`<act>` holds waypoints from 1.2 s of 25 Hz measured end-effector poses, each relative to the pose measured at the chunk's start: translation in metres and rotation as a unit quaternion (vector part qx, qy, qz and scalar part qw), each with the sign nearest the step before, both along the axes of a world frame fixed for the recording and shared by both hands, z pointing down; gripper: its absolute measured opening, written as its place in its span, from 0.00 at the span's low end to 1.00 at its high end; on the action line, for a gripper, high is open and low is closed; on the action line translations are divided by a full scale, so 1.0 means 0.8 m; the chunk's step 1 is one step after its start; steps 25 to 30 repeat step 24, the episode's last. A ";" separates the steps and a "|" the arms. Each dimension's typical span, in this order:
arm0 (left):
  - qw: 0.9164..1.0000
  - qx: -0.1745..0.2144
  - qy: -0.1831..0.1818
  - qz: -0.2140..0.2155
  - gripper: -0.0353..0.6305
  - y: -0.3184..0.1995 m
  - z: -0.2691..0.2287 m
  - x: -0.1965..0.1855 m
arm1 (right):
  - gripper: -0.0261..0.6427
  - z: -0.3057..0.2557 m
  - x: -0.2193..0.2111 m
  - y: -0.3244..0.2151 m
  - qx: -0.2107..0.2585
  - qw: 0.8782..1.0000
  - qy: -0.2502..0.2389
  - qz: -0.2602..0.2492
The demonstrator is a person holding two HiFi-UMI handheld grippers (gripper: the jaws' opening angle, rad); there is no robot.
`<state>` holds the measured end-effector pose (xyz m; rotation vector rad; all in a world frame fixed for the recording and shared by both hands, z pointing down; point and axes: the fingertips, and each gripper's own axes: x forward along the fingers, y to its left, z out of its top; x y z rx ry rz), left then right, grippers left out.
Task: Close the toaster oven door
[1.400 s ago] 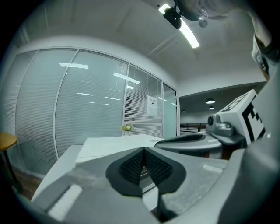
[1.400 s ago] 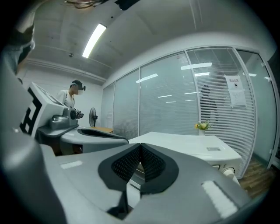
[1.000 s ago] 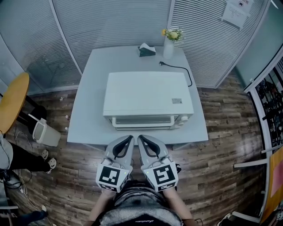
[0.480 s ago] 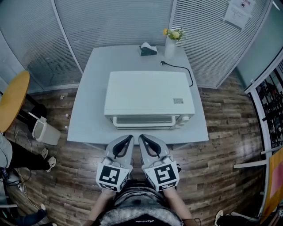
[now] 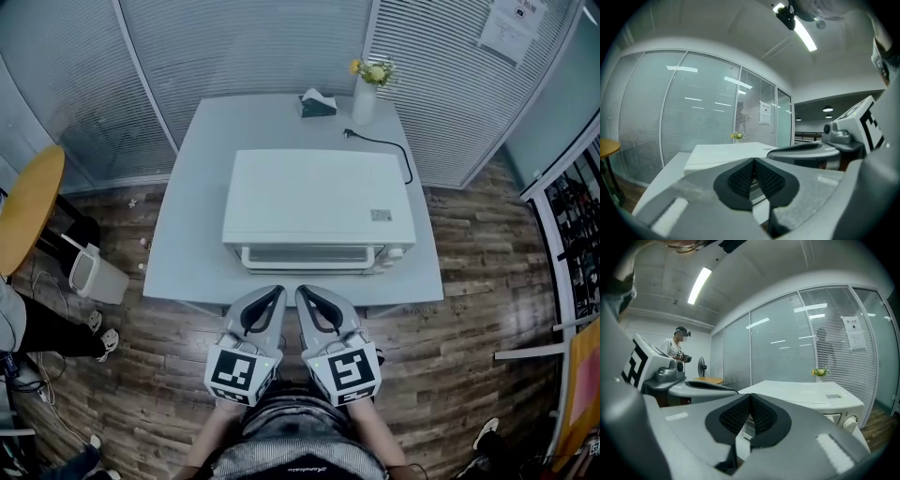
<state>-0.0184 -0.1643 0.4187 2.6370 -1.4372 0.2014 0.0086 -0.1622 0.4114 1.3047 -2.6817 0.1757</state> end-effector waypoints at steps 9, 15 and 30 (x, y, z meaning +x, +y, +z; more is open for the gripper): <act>1.000 -0.002 -0.002 0.002 0.06 -0.003 0.001 0.001 | 0.04 0.002 0.000 -0.003 -0.002 1.000 0.005 -0.002; 1.000 0.000 -0.001 0.000 0.06 -0.005 0.001 0.001 | 0.04 0.003 -0.001 -0.004 0.000 1.000 0.004 -0.004; 1.000 -0.001 -0.006 -0.004 0.06 -0.009 0.001 -0.002 | 0.04 0.000 -0.004 -0.009 0.004 1.000 0.002 -0.003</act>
